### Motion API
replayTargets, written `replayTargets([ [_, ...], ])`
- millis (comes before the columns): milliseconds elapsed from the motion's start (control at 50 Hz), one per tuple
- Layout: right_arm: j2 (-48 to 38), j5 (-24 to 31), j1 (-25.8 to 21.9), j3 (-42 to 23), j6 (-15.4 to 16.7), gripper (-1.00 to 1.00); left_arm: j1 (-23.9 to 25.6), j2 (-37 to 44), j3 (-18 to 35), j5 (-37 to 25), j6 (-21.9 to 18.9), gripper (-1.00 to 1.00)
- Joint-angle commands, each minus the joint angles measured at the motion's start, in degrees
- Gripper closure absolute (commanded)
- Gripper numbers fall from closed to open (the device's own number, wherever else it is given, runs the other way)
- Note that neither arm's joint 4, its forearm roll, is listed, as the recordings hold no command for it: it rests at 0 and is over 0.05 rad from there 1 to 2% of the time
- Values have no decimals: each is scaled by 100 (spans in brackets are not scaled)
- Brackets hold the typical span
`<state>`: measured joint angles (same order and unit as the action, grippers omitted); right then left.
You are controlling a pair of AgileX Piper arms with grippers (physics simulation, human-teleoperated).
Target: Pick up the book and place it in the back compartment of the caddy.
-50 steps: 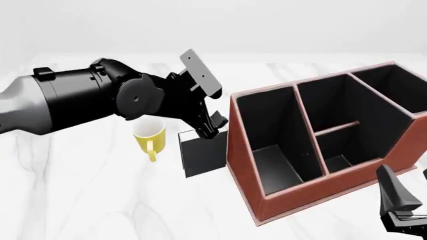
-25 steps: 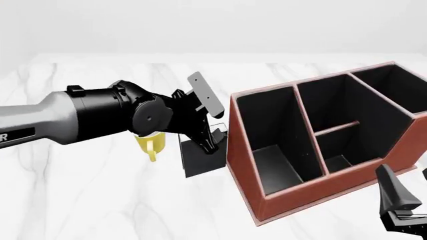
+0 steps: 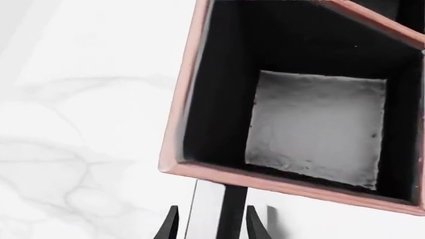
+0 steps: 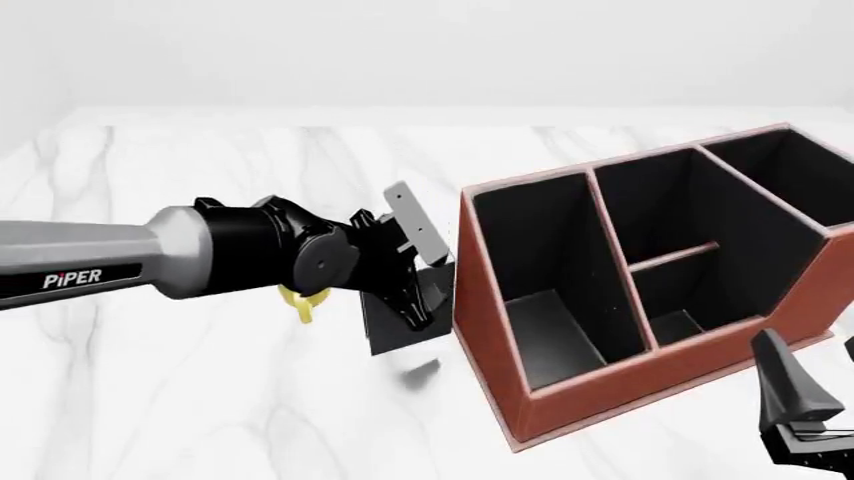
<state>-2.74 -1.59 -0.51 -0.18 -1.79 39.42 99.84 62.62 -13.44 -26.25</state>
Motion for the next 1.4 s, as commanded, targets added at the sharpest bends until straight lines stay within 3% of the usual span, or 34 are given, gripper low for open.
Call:
replayTargets([
  [20,5,3,-7,1,4,-100,-45,264,-56,179,-36,-100],
  [240,-39,-36,-1,4,-12,-100,-75,326,-160,440,-112,-100],
  [260,-30,-27,-1,4,-11,-100,82,309,-176,327,133,100],
  [280,-17,-16,-2,4,-12,-100,250,326,-284,243,263,100],
  [300,-6,-7,-2,6,-11,-100,42,347,-266,393,5,100],
  [320,-12,-10,-1,5,-13,-100,-204,454,-70,374,8,100],
  [340,-21,-18,-1,5,-15,-100,38,430,-114,221,255,100],
  [460,-2,-3,1,6,-8,-100,-119,440,-79,231,68,100],
  [620,6,0,1,7,3,-100,-142,323,-32,-37,154,100],
  [800,48,41,-1,4,12,-100,-145,-224,252,-510,338,100],
  [820,68,60,-2,2,12,-100,43,-380,244,-605,547,100],
  [920,72,65,0,2,15,-100,-7,-499,378,-857,437,100],
  [1240,74,66,-1,-6,19,-100,-338,-883,1462,-1814,98,100],
  [1400,77,69,-7,-7,22,-100,-430,-1041,2257,-2355,-43,100],
])
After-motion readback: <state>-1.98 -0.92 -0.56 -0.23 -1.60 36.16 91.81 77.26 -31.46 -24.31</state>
